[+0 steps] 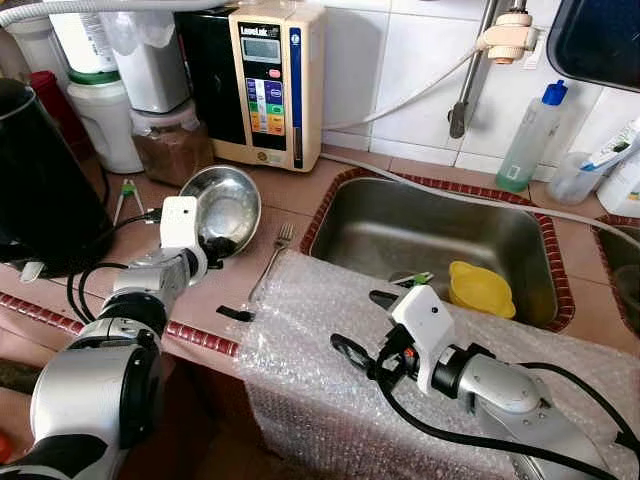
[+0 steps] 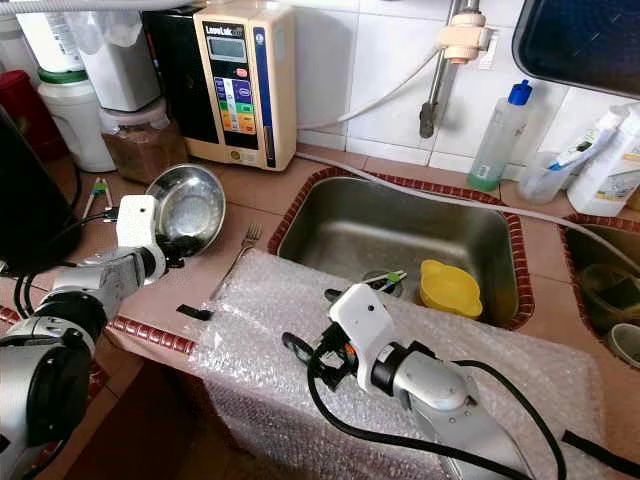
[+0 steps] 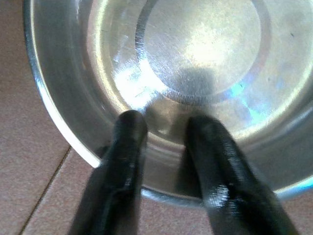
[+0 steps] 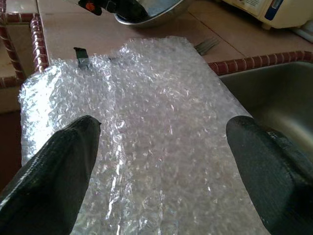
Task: Kitchen organization
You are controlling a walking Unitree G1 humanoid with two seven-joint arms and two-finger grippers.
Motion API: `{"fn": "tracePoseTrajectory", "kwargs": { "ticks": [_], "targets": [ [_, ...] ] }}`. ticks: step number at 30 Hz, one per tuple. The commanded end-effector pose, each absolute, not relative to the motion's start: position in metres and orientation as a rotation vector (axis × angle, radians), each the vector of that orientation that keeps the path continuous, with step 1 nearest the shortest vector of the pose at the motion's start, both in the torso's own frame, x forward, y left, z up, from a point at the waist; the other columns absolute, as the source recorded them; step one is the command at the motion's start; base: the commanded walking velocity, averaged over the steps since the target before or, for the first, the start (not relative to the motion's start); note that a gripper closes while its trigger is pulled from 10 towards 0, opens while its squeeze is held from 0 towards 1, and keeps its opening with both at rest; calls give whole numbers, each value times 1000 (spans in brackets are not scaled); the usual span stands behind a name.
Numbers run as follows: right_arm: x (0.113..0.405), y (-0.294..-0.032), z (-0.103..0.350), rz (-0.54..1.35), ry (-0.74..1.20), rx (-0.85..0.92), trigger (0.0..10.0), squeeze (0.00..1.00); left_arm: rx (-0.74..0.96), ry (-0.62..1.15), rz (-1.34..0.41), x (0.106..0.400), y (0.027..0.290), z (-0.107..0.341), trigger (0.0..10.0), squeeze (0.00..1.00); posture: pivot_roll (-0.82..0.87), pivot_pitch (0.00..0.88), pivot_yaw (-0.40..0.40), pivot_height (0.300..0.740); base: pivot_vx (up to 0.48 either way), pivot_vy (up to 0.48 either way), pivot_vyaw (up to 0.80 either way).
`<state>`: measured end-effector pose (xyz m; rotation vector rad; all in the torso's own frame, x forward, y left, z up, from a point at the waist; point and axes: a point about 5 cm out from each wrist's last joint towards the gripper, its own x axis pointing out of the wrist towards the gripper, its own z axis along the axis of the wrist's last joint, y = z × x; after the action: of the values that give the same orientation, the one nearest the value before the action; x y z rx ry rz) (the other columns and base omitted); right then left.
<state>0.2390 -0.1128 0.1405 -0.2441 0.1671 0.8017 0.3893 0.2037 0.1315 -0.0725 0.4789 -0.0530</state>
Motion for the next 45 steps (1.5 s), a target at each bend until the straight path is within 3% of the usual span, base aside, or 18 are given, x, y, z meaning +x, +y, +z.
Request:
{"fn": "tracePoseTrajectory", "kwargs": {
  "ticks": [1, 29, 38, 39, 43, 44, 45],
  "targets": [
    [240, -115, 139, 803, 175, -253, 10000, 0, -96, 475, -38, 391, 204, 134, 0, 0, 11, 0, 37, 740, 0, 0, 0],
    [248, -115, 137, 793, 165, -276, 10000, 0, -115, 389, -34, 399, 204, 156, 0, 0, 26, 0, 46, 740, 0, 0, 0],
    [251, -115, 137, 796, 157, -284, 10000, 0, -116, 275, -20, 405, 201, 171, 0, 0, 33, 0, 47, 740, 0, 0, 0],
    [251, -115, 138, 797, 156, -289, 10000, 0, -119, 237, -21, 406, 199, 175, 10000, 0, 29, 0, 42, 740, 0, 0, 0],
    [252, -118, 140, 797, 155, -293, 10000, 0, -122, 174, -23, 408, 197, 182, 10000, 0, 29, 0, 36, 740, 0, 0, 0],
    [251, -121, 139, 794, 161, -296, 10000, 0, -140, 154, 3, 409, 198, 184, 10000, 1000, 35, 0, 30, 740, 0, 0, 0],
    [250, -121, 138, 793, 164, -297, 10000, 0, -151, 139, 2, 409, 198, 185, 10000, 1000, 38, 0, 25, 740, 0, 0, 0]
  ]
}}
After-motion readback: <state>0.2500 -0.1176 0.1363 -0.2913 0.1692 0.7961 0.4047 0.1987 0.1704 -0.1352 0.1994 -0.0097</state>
